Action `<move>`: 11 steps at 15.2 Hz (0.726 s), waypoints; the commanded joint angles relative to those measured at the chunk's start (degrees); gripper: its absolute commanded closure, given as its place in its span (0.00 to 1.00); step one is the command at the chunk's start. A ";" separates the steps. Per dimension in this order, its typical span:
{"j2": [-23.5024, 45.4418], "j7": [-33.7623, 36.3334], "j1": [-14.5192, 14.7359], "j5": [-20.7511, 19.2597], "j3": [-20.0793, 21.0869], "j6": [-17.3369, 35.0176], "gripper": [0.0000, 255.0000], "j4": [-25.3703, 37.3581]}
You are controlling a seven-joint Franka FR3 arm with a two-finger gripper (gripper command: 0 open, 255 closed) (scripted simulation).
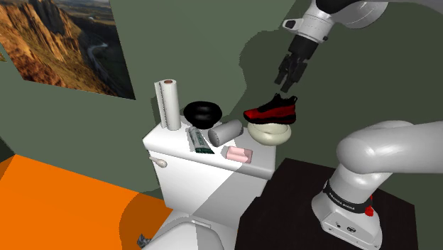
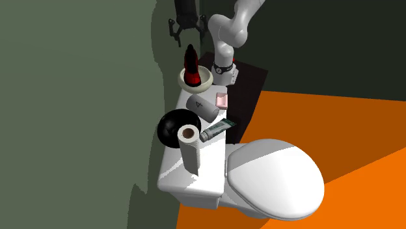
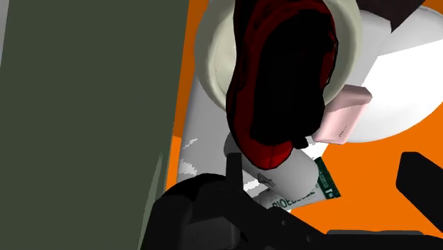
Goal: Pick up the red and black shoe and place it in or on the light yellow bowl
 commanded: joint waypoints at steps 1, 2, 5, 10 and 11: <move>6.89 8.26 -0.99 -0.42 -1.19 0.91 0.00 -0.21; 2.49 7.99 -3.20 1.54 1.39 -1.37 0.00 -2.45; 3.10 6.36 -7.35 1.33 1.55 -7.55 0.00 3.52; 2.97 3.39 -13.13 3.43 4.50 -10.51 0.00 5.44; 2.89 2.99 -13.86 3.76 4.95 -10.74 0.00 5.48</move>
